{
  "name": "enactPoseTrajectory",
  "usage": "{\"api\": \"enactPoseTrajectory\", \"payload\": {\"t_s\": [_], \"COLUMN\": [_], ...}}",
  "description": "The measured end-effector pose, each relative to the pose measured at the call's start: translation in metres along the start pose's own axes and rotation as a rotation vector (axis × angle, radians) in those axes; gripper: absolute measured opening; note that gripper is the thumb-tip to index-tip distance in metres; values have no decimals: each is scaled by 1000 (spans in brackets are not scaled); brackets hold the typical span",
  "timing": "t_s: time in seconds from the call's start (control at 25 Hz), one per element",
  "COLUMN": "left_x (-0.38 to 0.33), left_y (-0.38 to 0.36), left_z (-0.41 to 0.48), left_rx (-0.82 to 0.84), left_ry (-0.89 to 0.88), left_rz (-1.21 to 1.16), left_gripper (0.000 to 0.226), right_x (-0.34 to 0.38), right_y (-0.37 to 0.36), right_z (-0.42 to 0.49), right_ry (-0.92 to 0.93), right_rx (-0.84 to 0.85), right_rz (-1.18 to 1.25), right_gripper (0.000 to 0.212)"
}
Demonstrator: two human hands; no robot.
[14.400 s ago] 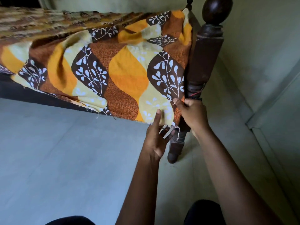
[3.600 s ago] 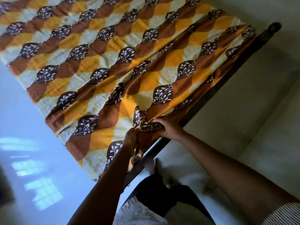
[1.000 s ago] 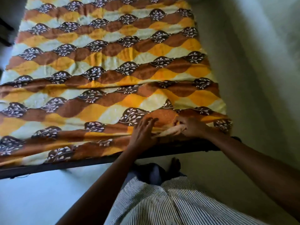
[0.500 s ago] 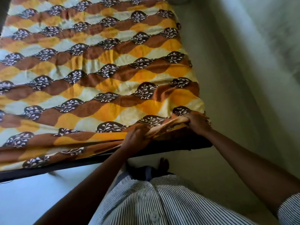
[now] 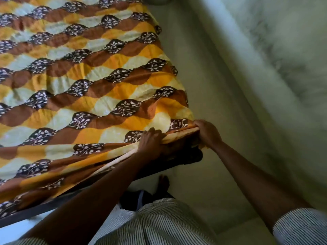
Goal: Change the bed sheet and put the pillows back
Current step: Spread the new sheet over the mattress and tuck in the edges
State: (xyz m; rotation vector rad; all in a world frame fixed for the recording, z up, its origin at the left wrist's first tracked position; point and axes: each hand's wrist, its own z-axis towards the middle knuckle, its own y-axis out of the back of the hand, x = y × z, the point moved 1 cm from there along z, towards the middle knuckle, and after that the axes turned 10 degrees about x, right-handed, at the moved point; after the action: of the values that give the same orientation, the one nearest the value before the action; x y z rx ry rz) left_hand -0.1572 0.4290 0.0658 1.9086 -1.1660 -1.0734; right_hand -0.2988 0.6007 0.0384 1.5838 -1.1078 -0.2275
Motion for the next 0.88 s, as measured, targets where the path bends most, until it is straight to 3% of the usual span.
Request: {"api": "enactPoseTrajectory", "payload": {"t_s": [0.12, 0.24, 0.32, 0.4, 0.48, 0.56, 0.64, 0.76, 0.88], "left_x": [-1, -16, -33, -48, -59, -61, -57, -51, -49], "left_y": [-4, -2, -7, -13, -19, -27, -38, -44, -39], "left_z": [8, 22, 32, 40, 47, 50, 52, 53, 38], "left_rx": [-49, -48, -84, -81, -25, 67, 170, 241, 181], "left_ry": [-22, -62, -154, -204, -202, -169, -120, -82, -113], "left_rz": [-65, -139, -148, -160, -171, -147, -130, -182, -320], "left_gripper": [53, 49, 39, 25, 23, 29, 38, 43, 40], "right_x": [-6, -16, -45, -63, -74, -76, -81, -69, -32], "right_y": [21, 46, 49, 43, 24, 11, -8, -17, -10], "right_z": [-2, 1, 3, -4, -15, -21, -24, -31, -31], "right_ry": [59, 253, 231, 120, 75, -111, -285, -201, -77], "right_rx": [10, 47, 49, 123, 114, 46, 186, 346, 208], "right_rz": [191, -107, -293, -312, -232, -105, -100, -91, 208], "right_gripper": [32, 39, 38, 41, 26, 35, 33, 38, 30]}}
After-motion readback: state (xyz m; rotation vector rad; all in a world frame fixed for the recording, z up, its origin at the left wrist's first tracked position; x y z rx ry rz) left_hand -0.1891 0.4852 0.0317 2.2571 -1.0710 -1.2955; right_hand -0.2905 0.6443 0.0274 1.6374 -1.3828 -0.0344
